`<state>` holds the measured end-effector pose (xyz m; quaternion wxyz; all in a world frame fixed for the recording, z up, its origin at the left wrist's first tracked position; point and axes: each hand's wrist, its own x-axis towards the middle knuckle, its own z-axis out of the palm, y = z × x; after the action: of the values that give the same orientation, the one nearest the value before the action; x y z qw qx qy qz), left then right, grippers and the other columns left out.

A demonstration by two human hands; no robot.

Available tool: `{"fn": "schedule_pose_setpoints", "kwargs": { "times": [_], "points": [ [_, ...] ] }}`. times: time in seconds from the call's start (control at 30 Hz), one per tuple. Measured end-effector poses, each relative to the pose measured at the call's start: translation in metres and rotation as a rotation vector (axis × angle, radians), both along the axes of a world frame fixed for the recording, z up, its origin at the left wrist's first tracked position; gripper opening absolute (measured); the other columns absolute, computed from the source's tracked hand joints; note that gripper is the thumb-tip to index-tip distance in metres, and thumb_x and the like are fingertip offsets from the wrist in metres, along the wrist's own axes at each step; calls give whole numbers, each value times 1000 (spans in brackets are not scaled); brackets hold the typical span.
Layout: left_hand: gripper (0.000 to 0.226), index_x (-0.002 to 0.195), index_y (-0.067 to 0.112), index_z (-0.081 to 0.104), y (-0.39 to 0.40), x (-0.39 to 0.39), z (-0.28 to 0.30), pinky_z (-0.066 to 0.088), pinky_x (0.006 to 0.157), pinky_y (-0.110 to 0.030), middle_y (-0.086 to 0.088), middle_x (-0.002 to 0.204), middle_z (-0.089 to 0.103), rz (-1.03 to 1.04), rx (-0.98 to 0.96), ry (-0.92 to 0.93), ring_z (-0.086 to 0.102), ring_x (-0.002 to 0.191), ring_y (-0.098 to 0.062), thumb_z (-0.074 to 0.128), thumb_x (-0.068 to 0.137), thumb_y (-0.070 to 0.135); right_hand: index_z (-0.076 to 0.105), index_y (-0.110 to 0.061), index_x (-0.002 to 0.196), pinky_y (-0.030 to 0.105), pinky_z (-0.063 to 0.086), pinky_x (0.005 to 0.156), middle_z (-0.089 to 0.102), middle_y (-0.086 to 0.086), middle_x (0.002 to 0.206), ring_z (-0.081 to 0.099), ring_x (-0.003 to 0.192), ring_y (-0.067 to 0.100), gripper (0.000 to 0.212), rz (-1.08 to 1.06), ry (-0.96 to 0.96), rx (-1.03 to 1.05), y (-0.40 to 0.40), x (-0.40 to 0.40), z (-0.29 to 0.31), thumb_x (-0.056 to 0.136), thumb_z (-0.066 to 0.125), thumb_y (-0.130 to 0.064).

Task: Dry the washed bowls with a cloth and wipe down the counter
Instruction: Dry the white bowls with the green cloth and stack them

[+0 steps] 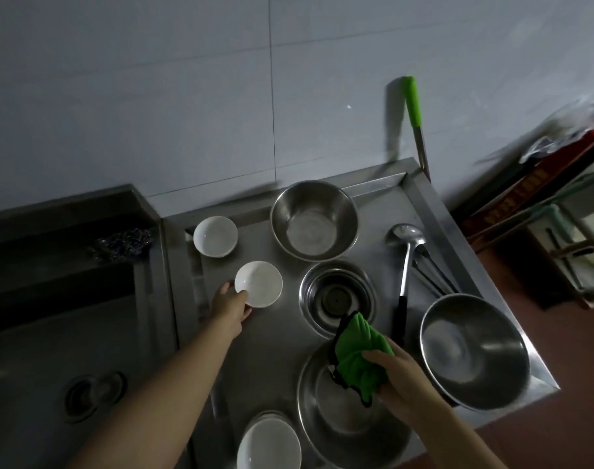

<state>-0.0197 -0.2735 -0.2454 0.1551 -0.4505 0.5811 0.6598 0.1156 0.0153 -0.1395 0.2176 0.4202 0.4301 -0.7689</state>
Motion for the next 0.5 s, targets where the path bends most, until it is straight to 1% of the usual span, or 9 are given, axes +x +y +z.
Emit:
{"fn": "schedule_pose_setpoints", "kwargs": {
  "times": [0.07, 0.13, 0.2, 0.23, 0.3, 0.37, 0.43, 0.47, 0.5],
  "points": [
    [38, 121, 27, 55, 6, 15, 14, 57, 80, -40, -8, 124, 57, -42, -17, 46, 60, 99, -27, 55, 89, 6, 62, -8, 128, 53, 55, 87, 67, 29, 115, 65, 107, 47, 46, -1, 17, 39, 3, -3, 6, 90, 49, 12],
    [39, 121, 25, 56, 16, 32, 31, 56, 76, -41, -12, 123, 60, -88, -4, 101, 63, 96, -28, 56, 88, 6, 63, -6, 124, 49, 58, 80, 68, 30, 111, 67, 99, 43, 43, 7, 61, 60, 8, -6, 19, 91, 44, 13],
    [42, 126, 24, 55, 32, 50, 53, 56, 82, -45, -14, 122, 61, -116, 47, 135, 63, 99, -30, 55, 88, 4, 65, -5, 119, 45, 58, 70, 69, 30, 105, 68, 88, 39, 41, 27, 113, 75, 14, -9, 37, 92, 40, 13],
    [43, 127, 23, 54, 42, 59, 65, 55, 84, -45, -15, 120, 61, -117, 85, 147, 63, 99, -31, 56, 89, 4, 65, -4, 117, 44, 58, 69, 70, 29, 101, 68, 84, 38, 40, 45, 144, 86, 18, -10, 45, 92, 39, 14],
    [41, 128, 21, 54, 63, 78, 88, 54, 80, -43, -18, 118, 63, -124, 159, 154, 63, 97, -32, 60, 91, 6, 64, -2, 116, 45, 56, 69, 69, 28, 96, 67, 81, 38, 40, 75, 205, 114, 28, -11, 60, 91, 38, 15],
    [35, 125, 23, 54, 86, 100, 112, 56, 74, -41, -17, 118, 61, -141, 235, 148, 63, 98, -33, 63, 93, 11, 64, -1, 117, 40, 57, 65, 68, 27, 94, 66, 79, 35, 40, 160, 284, 171, 40, -6, 77, 90, 38, 15],
    [30, 122, 25, 55, 110, 121, 133, 55, 71, -42, -17, 117, 59, -145, 279, 160, 63, 96, -33, 62, 94, 13, 64, -4, 118, 32, 55, 57, 68, 23, 91, 68, 72, 27, 43, 276, 401, 259, 56, 3, 96, 90, 38, 16],
    [28, 121, 24, 56, 123, 132, 141, 55, 71, -44, -17, 116, 59, -149, 275, 176, 63, 94, -33, 61, 95, 13, 64, -8, 119, 27, 54, 55, 69, 19, 93, 68, 70, 21, 45, 334, 456, 293, 64, 9, 102, 91, 38, 16],
    [27, 121, 22, 57, 135, 142, 147, 56, 72, -45, -18, 116, 59, -141, 264, 196, 64, 95, -35, 60, 96, 12, 63, -15, 123, 24, 55, 58, 71, 14, 101, 70, 74, 16, 47, 400, 522, 317, 70, 15, 108, 93, 40, 14]
  ]
}}
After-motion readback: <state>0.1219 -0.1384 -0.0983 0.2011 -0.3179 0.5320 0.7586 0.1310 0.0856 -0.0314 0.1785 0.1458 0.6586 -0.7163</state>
